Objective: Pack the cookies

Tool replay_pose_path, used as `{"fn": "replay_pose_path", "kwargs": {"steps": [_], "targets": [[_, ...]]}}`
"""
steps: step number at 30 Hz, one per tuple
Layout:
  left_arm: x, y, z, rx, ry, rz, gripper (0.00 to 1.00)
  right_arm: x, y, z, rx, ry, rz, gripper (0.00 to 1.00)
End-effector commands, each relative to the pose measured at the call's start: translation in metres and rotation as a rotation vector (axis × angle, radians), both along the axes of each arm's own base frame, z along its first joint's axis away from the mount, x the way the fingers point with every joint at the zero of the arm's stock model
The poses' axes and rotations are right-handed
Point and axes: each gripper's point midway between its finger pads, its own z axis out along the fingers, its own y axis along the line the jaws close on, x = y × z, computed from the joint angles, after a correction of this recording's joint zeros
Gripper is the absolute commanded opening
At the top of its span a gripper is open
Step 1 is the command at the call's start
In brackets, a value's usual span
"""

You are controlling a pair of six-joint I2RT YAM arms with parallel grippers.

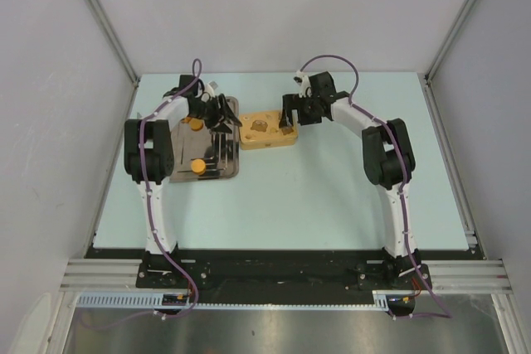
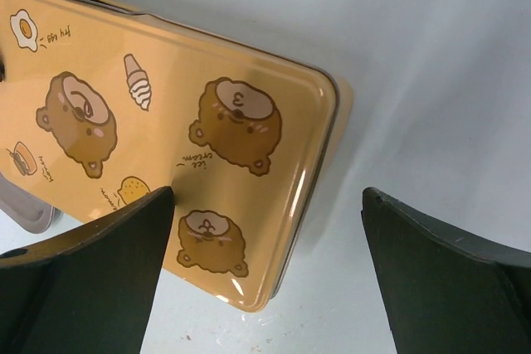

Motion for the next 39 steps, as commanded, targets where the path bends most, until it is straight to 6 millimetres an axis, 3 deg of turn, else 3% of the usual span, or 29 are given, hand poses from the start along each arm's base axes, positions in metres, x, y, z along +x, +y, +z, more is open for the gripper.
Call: {"fn": "replay_pose_path", "kwargs": {"steps": [1, 15, 28, 39], "targets": [[0.001, -0.009, 0.038, -0.002, -0.093, -0.009, 0.59, 0.005, 0.008, 0.016, -0.014, -0.043, 0.005, 0.99], [-0.002, -0.018, 0.047, -0.013, -0.109, -0.008, 0.59, 0.008, 0.023, 0.02, -0.03, -0.052, 0.015, 0.98], [-0.008, -0.031, 0.035, 0.011, -0.094, -0.038, 0.59, 0.009, 0.03, 0.017, -0.042, -0.049, 0.022, 0.98], [-0.008, -0.03, 0.023, 0.032, -0.082, -0.038, 0.53, 0.008, 0.032, 0.016, -0.043, -0.047, 0.025, 0.98]]}}
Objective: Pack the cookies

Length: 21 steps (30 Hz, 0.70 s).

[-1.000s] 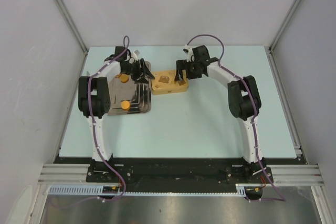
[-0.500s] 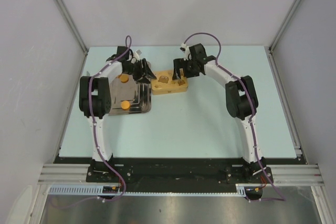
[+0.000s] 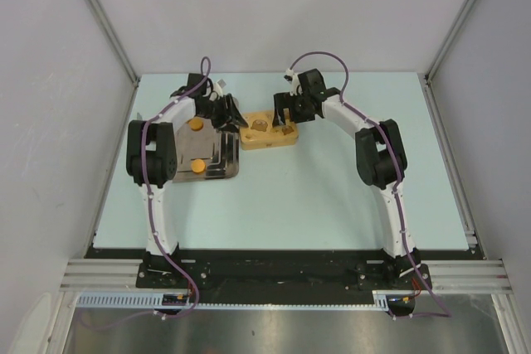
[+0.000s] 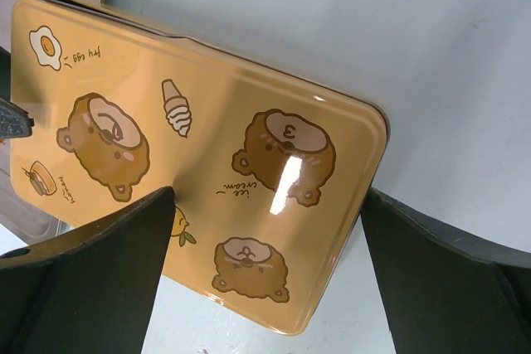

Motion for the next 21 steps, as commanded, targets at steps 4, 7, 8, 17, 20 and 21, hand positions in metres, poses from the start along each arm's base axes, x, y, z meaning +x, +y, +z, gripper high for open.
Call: {"fn": "replay_pose_path", "kwargs": {"steps": [4, 7, 8, 17, 20, 21], "targets": [[-0.002, -0.008, 0.005, 0.003, -0.027, -0.011, 0.45, 0.004, 0.011, 0.009, 0.006, -0.029, 0.017, 0.98], [-0.002, -0.01, 0.001, 0.003, -0.023, -0.012, 0.38, 0.004, 0.01, 0.008, 0.001, -0.029, 0.015, 0.98], [-0.002, -0.01, 0.0, 0.001, -0.019, -0.01, 0.35, 0.004, 0.009, 0.009, 0.001, -0.031, 0.014, 0.98], [-0.001, -0.014, -0.007, 0.012, -0.018, -0.015, 0.24, -0.002, 0.007, 0.009, -0.016, -0.031, 0.011, 0.98], [-0.001, -0.018, -0.007, 0.011, -0.018, -0.022, 0.29, 0.0, 0.005, 0.01, -0.024, -0.042, 0.013, 0.98], [0.0, -0.018, -0.007, 0.011, -0.019, -0.022, 0.31, 0.002, 0.003, 0.008, -0.025, -0.039, 0.008, 0.98]]}}
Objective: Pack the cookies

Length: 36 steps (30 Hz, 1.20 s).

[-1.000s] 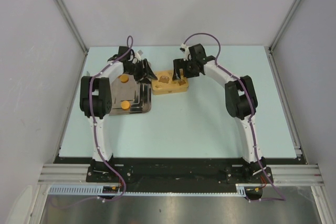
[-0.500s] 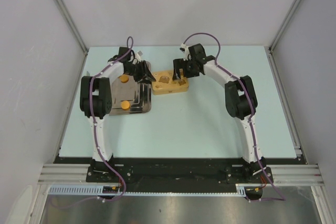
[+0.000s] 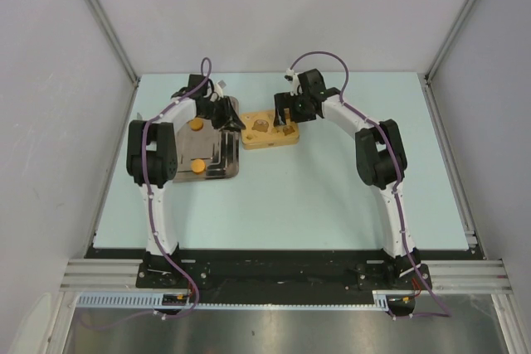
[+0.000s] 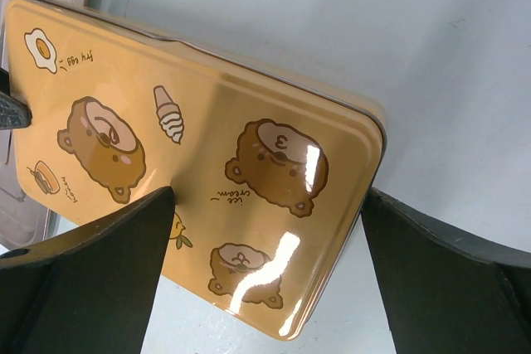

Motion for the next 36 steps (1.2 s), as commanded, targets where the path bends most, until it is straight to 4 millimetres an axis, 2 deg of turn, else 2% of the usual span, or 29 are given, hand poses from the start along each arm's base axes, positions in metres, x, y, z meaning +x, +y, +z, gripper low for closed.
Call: {"fn": "replay_pose_path", "kwargs": {"steps": [1, 5, 8, 21, 24, 29, 36], "targets": [[-0.001, -0.019, 0.0, -0.009, -0.017, -0.033, 0.33, 0.001, 0.006, 0.012, 0.003, -0.029, 0.021, 0.98], [0.001, -0.021, 0.006, -0.011, -0.028, -0.037, 0.44, 0.006, 0.001, 0.009, 0.001, -0.027, 0.012, 0.98], [0.004, -0.021, 0.011, -0.008, -0.047, -0.035, 0.48, 0.01, -0.003, 0.008, 0.002, -0.027, 0.003, 0.98], [0.03, -0.021, 0.037, 0.004, -0.13, -0.031, 0.54, 0.014, -0.007, 0.008, 0.011, -0.024, 0.0, 0.98], [0.035, -0.021, 0.034, 0.015, -0.125, -0.032, 0.55, 0.013, -0.007, 0.006, 0.012, -0.018, 0.003, 0.98], [0.037, -0.019, 0.017, 0.036, -0.087, -0.033, 0.56, 0.012, -0.007, 0.003, 0.011, -0.012, 0.004, 0.98], [0.037, -0.017, 0.01, 0.054, -0.086, -0.033, 0.56, 0.015, -0.011, 0.0, 0.006, -0.011, 0.001, 0.98]]}}
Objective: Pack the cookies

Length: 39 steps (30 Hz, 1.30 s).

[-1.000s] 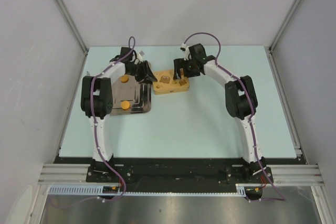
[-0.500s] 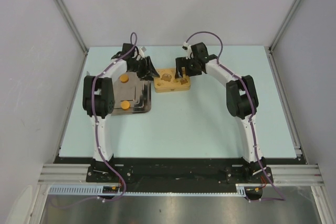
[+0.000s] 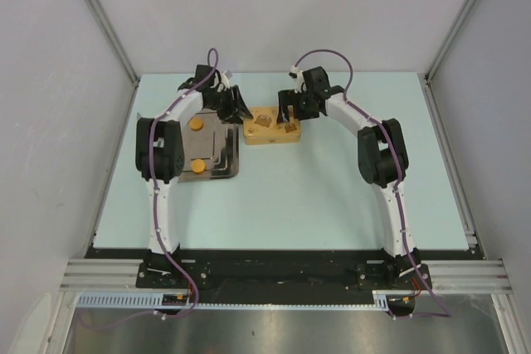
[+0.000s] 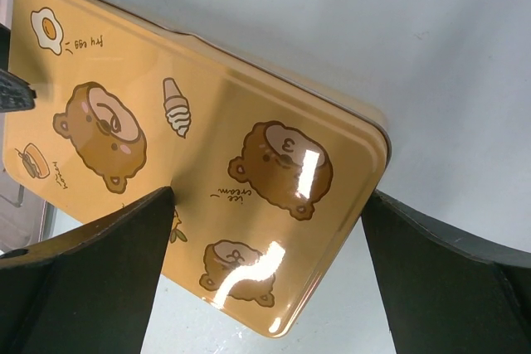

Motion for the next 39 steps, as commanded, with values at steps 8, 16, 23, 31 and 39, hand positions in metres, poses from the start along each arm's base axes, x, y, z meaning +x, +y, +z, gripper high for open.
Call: {"fn": "replay_pose_path", "kwargs": {"steps": [8, 16, 23, 31, 39], "targets": [[0.003, 0.0, -0.013, 0.033, -0.004, -0.011, 0.56, 0.012, -0.005, -0.008, -0.005, 0.007, 0.007, 1.0], [0.003, 0.001, -0.018, 0.036, 0.003, -0.01, 0.56, 0.018, -0.007, -0.011, 0.009, 0.024, 0.006, 1.0], [-0.005, 0.001, -0.028, 0.04, 0.031, -0.014, 0.5, 0.016, -0.005, -0.016, 0.003, 0.032, 0.007, 0.99], [-0.013, 0.002, -0.044, 0.04, 0.082, -0.013, 0.42, 0.012, -0.004, -0.016, -0.01, 0.03, 0.01, 0.97], [-0.027, 0.005, -0.059, 0.053, 0.111, -0.025, 0.31, 0.008, -0.009, -0.021, -0.039, 0.042, 0.002, 0.9]]}}
